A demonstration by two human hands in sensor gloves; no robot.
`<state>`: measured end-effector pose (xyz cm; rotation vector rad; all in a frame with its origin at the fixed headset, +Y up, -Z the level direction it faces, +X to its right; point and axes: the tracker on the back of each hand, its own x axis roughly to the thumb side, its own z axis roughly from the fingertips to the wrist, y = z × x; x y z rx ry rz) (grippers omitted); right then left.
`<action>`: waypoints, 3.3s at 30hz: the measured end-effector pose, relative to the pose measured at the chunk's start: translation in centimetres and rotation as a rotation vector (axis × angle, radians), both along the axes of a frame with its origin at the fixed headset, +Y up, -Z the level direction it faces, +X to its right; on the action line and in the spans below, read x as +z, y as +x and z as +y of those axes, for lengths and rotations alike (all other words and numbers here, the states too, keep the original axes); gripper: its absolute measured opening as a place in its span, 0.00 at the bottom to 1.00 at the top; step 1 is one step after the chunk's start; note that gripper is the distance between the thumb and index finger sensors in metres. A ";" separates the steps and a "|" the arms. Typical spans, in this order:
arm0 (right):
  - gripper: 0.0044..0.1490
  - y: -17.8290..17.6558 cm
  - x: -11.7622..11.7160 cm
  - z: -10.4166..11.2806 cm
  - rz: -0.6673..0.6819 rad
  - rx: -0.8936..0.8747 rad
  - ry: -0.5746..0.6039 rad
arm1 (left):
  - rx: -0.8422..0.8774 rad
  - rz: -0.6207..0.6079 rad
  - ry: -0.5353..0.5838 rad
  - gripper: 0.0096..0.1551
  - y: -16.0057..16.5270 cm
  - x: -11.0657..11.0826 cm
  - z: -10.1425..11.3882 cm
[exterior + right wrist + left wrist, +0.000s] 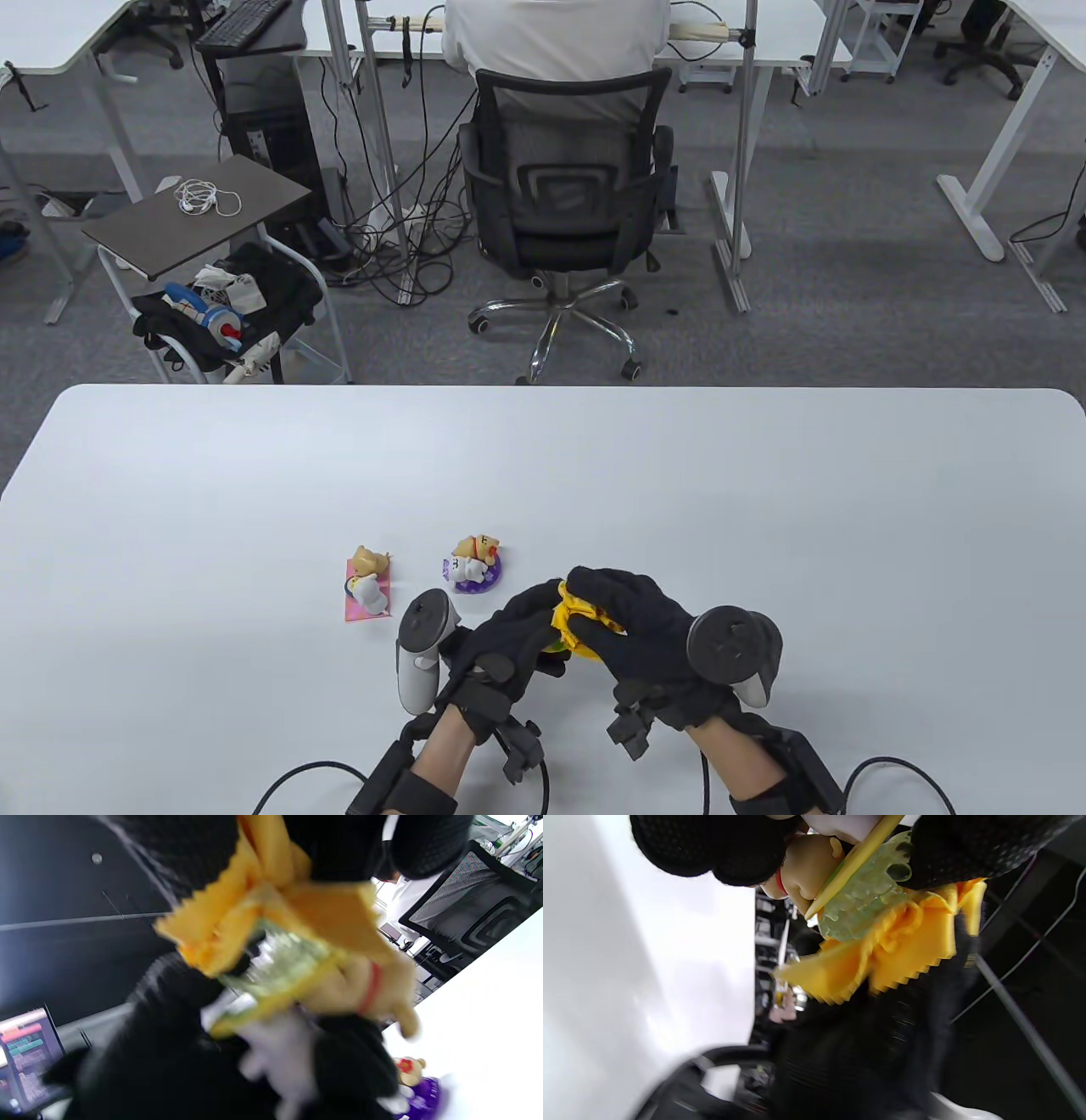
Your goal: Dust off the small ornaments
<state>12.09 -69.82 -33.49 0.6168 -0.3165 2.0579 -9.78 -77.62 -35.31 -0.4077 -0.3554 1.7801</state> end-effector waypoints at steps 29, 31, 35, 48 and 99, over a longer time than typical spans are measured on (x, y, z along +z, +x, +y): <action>0.34 0.3 0.9 1.8 -0.080 0.077 0.128 | -0.003 0.015 -0.077 0.38 -0.2 -0.3 -1.4; 0.31 -0.9 1.6 1.8 -0.090 0.212 0.224 | -0.123 0.028 -0.036 0.39 0.2 -0.2 -1.0; 0.30 -1.4 2.1 1.3 -0.161 0.349 0.325 | -0.092 0.062 -0.087 0.37 0.1 -0.2 -1.0; 0.31 -1.4 2.2 1.7 -0.197 0.412 0.357 | 0.427 0.040 -0.277 0.37 0.2 0.1 -2.8; 0.32 1.6 -1.6 -1.8 0.062 -0.362 -0.428 | 0.435 -0.082 -0.184 0.35 0.5 -0.4 -3.7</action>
